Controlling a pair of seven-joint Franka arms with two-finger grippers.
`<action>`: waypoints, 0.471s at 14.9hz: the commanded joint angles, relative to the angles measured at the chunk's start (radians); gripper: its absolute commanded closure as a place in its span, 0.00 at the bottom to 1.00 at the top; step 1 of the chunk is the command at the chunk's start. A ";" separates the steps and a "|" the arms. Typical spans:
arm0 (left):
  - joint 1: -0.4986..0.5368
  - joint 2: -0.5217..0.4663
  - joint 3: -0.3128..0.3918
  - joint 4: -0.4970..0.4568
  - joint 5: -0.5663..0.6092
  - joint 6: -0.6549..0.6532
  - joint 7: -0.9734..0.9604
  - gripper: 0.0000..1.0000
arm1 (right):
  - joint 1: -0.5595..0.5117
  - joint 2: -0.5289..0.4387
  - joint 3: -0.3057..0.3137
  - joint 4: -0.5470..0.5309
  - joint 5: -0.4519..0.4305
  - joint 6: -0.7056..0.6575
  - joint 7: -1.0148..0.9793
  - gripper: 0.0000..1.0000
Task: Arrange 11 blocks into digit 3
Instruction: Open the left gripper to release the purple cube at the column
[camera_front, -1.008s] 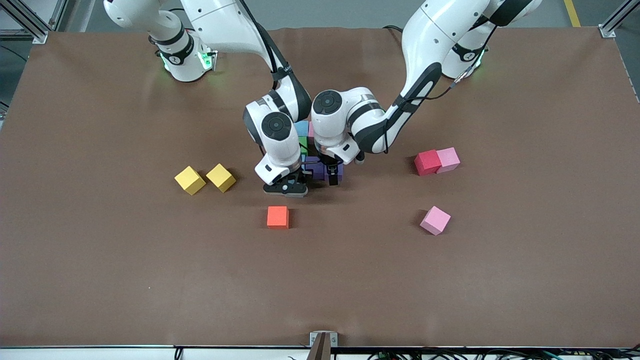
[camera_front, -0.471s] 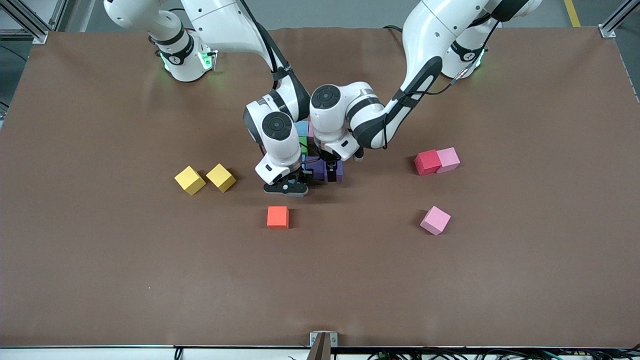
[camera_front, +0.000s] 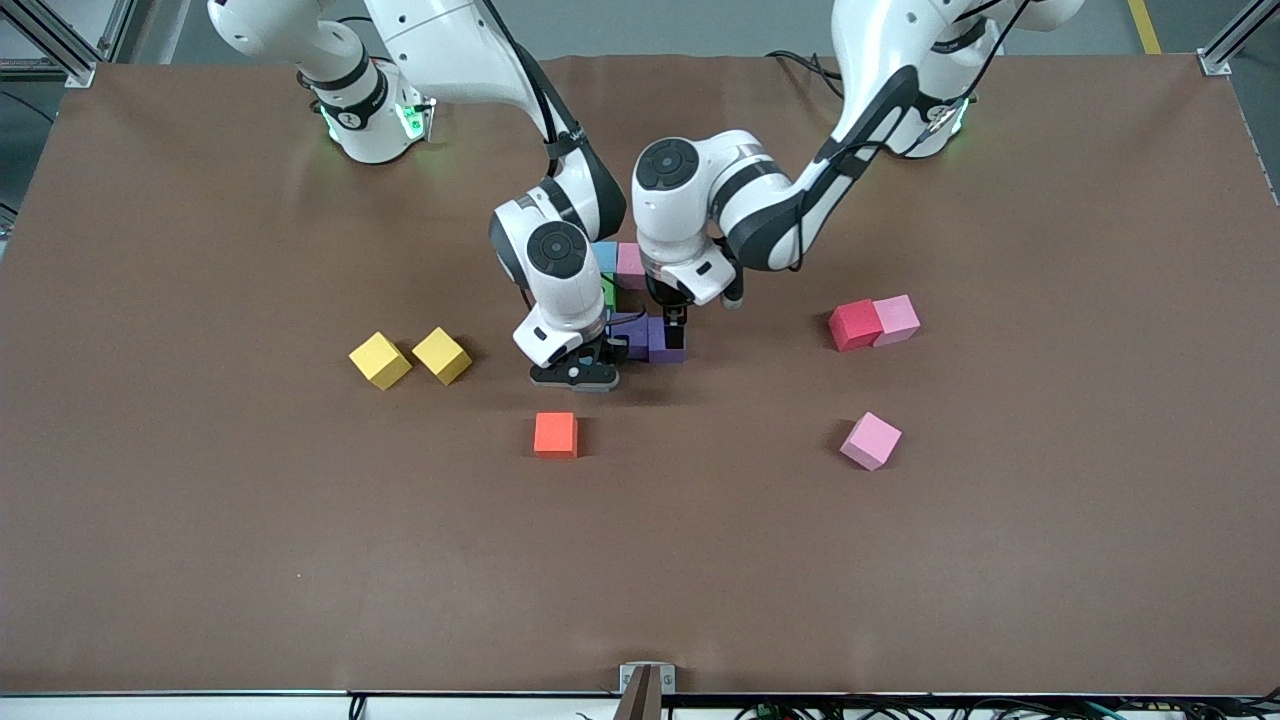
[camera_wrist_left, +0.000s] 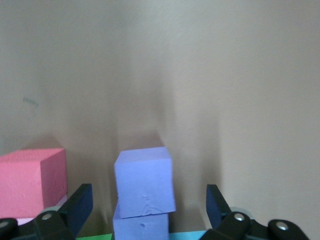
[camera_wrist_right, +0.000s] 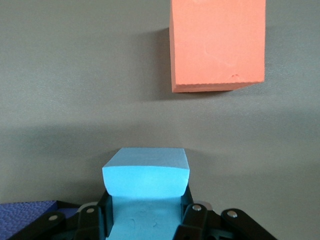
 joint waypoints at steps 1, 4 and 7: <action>0.088 -0.064 -0.032 -0.037 -0.054 -0.013 0.141 0.00 | 0.013 -0.007 0.005 -0.030 0.001 -0.004 0.022 0.95; 0.163 -0.084 -0.034 -0.022 -0.101 -0.032 0.325 0.00 | 0.019 -0.008 0.004 -0.030 0.001 -0.013 0.022 0.95; 0.263 -0.094 -0.034 -0.003 -0.100 -0.050 0.448 0.00 | 0.019 -0.008 0.004 -0.030 0.001 -0.019 0.022 0.95</action>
